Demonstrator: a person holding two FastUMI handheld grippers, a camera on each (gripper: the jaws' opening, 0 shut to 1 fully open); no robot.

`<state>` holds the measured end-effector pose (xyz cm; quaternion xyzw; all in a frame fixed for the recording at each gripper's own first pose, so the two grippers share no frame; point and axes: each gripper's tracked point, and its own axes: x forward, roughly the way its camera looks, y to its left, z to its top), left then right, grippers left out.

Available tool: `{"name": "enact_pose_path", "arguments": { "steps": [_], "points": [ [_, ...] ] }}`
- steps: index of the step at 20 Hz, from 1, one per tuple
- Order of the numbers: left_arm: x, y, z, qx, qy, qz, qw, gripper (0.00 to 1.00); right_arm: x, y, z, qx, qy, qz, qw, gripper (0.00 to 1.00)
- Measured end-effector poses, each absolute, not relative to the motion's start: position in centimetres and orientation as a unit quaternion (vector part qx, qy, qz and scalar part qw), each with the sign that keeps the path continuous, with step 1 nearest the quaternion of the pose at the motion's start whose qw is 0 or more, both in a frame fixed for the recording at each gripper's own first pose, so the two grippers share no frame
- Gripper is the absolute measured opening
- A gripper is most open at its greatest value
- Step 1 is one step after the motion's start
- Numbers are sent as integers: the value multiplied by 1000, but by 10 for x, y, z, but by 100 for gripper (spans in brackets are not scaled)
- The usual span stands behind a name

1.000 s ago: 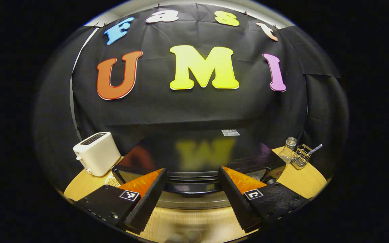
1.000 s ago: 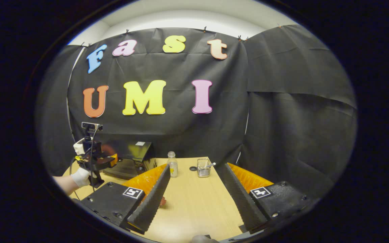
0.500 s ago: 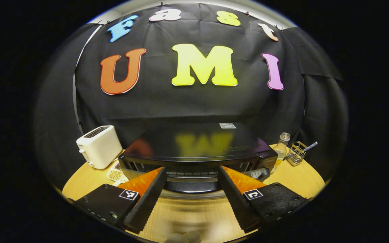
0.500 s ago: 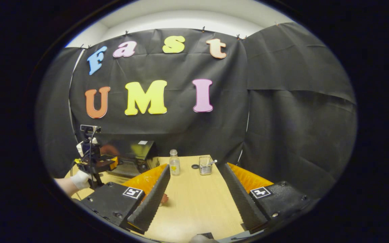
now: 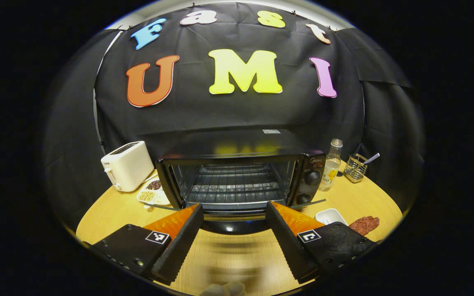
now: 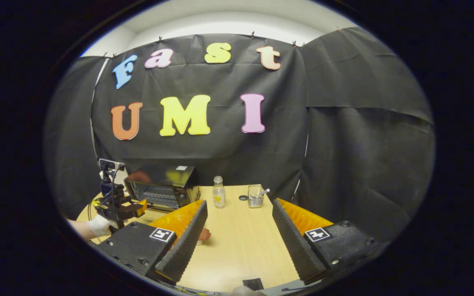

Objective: Open the electric oven with the left hand, put the food in, and close the electric oven.

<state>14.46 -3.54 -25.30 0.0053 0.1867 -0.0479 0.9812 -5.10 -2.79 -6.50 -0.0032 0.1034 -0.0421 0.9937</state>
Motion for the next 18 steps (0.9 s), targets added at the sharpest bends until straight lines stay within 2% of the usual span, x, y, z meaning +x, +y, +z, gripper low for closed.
{"name": "enact_pose_path", "arguments": {
  "steps": [2, 3, 8, 13, 14, 15, 18],
  "points": [
    [135, -35, -262, 5, 190, -50, 980, 97, -55, -29, -68, -2, 104, -44, 994, 96],
    [131, -36, -266, 5, 191, -50, 980, 97, -57, -30, -69, -3, 105, -46, 993, 100],
    [115, -35, -290, 7, 201, -52, 978, 97, -63, -36, -77, -3, 112, -58, 992, 100],
    [92, -39, -330, -7, 246, -56, 968, 97, -60, -35, -85, -6, 125, -59, 990, 100],
    [91, -41, -338, -12, 256, -58, 965, 97, -59, -33, -86, -9, 128, -58, 990, 96],
    [88, -42, -346, -12, 264, -58, 963, 96, -58, -32, -88, -11, 130, -56, 990, 100],
    [84, -42, -362, 6, 279, -58, 958, 96, -55, -29, -93, -17, 140, -51, 989, 100]
  ]
}}
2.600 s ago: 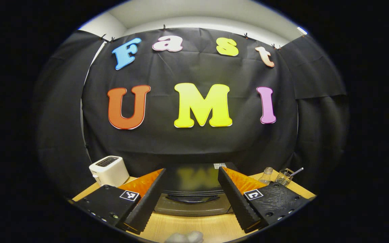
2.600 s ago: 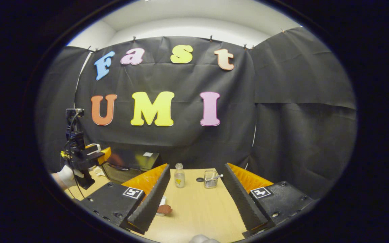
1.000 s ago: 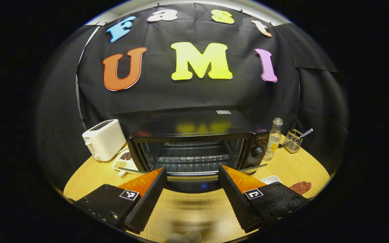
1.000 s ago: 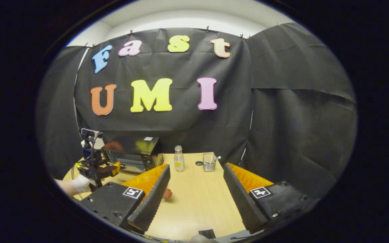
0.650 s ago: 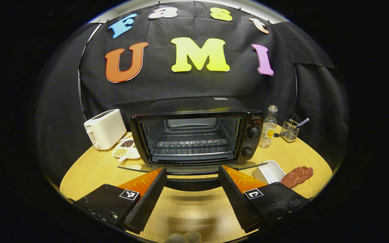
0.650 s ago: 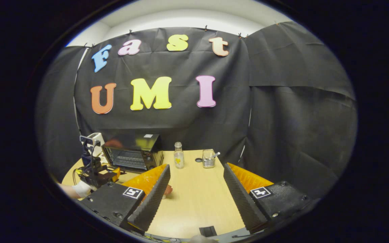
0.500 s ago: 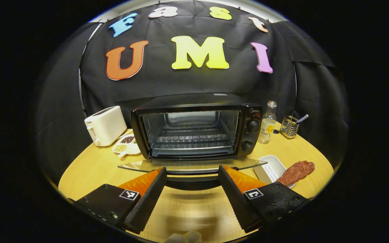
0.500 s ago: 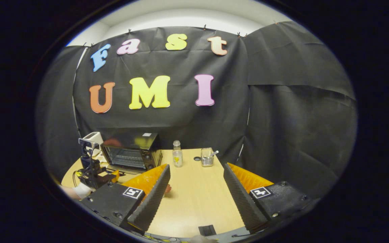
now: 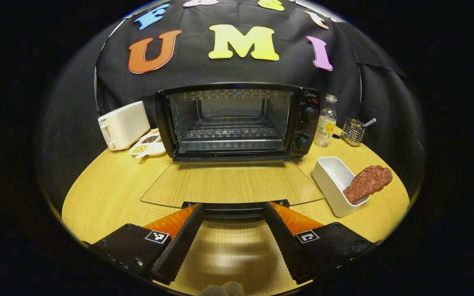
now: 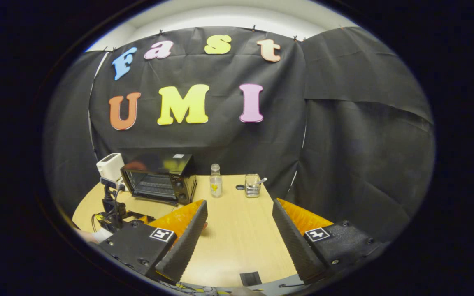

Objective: Open the electric oven with the left hand, put the food in, and close the electric oven.

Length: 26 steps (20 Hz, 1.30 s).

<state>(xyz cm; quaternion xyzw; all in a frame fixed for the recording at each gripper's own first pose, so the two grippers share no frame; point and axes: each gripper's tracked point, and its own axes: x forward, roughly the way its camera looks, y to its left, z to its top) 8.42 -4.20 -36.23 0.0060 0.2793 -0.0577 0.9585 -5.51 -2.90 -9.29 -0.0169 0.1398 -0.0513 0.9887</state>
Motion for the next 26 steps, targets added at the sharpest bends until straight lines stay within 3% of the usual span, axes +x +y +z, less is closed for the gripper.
{"name": "enact_pose_path", "arguments": {
  "steps": [5, 12, 19, 25, 26],
  "points": [
    [84, -44, -376, 3, 296, -60, 953, 94, -54, -34, -103, -13, 153, -56, 987, 100],
    [82, -36, -352, -6, 264, -51, 963, 95, -48, -38, -113, -2, 158, -51, 986, 100],
    [50, -12, -258, -12, 189, -40, 981, 95, -10, -31, -148, 6, 186, 2, 983, 100],
    [9, -5, -184, -8, 140, -25, 990, 95, 50, -16, -213, 19, 246, 74, 966, 100],
    [4, -2, -173, -5, 131, -18, 991, 95, 60, -13, -228, 27, 262, 87, 961, 96]
  ]
}}
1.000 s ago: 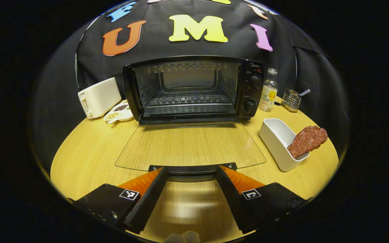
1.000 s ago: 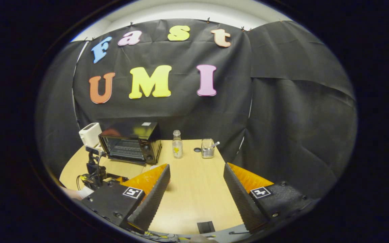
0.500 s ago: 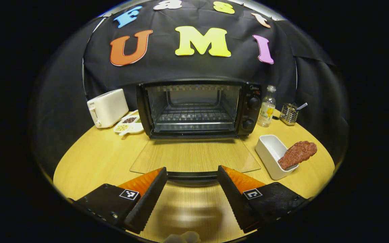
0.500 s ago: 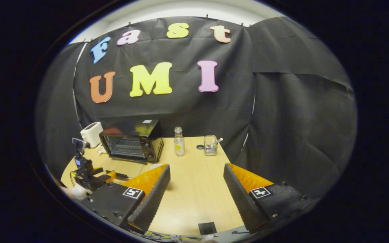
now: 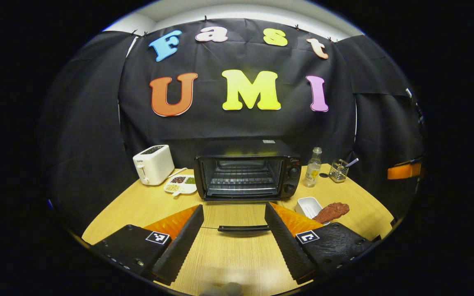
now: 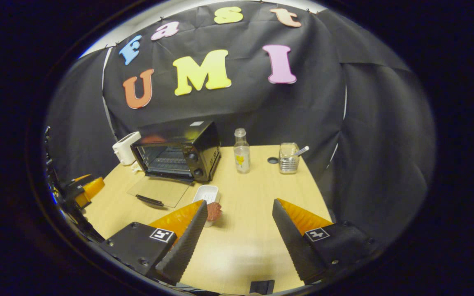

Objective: Open the electric oven with the left hand, put the food in, and close the electric oven.

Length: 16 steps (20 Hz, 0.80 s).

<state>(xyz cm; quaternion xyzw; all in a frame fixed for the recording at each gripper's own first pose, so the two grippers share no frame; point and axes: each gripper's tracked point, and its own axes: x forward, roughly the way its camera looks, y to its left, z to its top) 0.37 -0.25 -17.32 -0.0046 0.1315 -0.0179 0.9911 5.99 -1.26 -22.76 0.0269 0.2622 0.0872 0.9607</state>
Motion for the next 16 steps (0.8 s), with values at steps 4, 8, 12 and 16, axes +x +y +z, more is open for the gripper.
{"name": "enact_pose_path", "arguments": {
  "steps": [4, 8, 12, 16],
  "points": [
    [-10, -2, -132, 3, 110, 11, 994, 95, 95, 8, -282, 67, 333, 142, 930, 95],
    [-20, -1, -98, 12, 101, 48, 994, 96, 117, 31, -326, 125, 406, 192, 885, 81],
    [-33, -10, -77, 15, 98, 76, 992, 95, 124, 65, -352, 187, 465, 233, 834, 66],
    [-41, -19, -70, 13, 106, 91, 990, 95, 130, 72, -356, 241, 489, 236, 804, 44]
  ]
}}
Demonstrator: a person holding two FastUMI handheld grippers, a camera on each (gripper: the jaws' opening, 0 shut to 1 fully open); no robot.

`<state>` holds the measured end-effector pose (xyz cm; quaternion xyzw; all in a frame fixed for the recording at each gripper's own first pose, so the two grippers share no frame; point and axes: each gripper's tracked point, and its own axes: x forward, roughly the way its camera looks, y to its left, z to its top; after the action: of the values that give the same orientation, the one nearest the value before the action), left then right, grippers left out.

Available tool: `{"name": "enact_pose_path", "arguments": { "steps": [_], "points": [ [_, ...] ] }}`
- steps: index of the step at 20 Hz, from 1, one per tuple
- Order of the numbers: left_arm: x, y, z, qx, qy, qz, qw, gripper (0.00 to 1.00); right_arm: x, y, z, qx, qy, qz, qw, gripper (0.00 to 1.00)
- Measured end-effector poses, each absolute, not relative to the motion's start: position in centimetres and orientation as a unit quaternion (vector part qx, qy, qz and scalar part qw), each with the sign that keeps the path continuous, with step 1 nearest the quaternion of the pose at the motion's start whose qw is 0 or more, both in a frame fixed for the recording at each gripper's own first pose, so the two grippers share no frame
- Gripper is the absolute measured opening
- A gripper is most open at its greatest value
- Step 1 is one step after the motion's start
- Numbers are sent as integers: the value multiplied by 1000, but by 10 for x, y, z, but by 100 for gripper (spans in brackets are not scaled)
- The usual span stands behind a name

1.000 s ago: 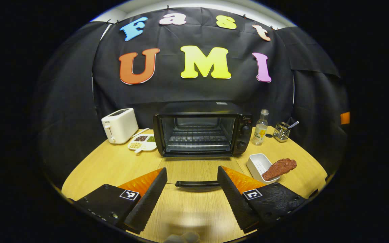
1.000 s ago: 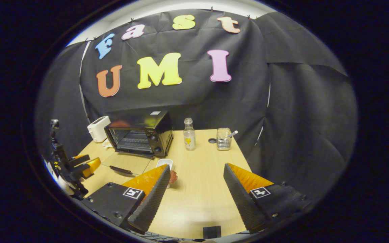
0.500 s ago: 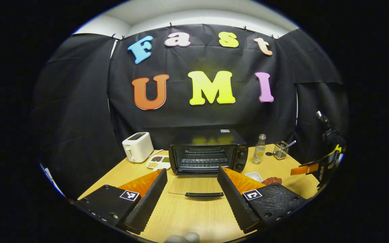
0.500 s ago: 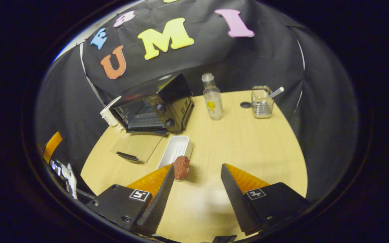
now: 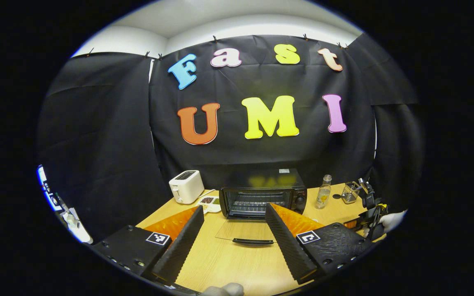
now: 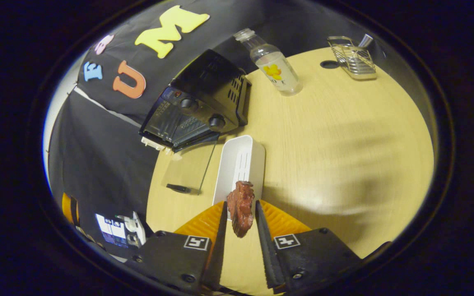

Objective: Open the electric oven with the left hand, put the food in, and close the electric oven.

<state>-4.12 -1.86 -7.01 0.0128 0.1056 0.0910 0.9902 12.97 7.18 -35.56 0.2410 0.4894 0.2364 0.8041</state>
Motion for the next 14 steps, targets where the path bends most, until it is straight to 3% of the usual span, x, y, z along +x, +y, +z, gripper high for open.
{"name": "enact_pose_path", "arguments": {
  "steps": [1, 3, 4, 14],
  "points": [
    [-41, -21, -69, 10, 106, 91, 990, 96, 132, 70, -356, 250, 493, 231, 800, 26],
    [-40, -22, -69, 4, 107, 94, 990, 96, 134, 70, -355, 272, 501, 227, 790, 12],
    [-39, -22, -68, 2, 106, 95, 990, 96, 134, 71, -354, 275, 504, 226, 787, 20],
    [-25, -2, -70, 20, 99, 71, 992, 96, 141, 85, -292, 302, 440, 224, 816, 17]
  ]
}}
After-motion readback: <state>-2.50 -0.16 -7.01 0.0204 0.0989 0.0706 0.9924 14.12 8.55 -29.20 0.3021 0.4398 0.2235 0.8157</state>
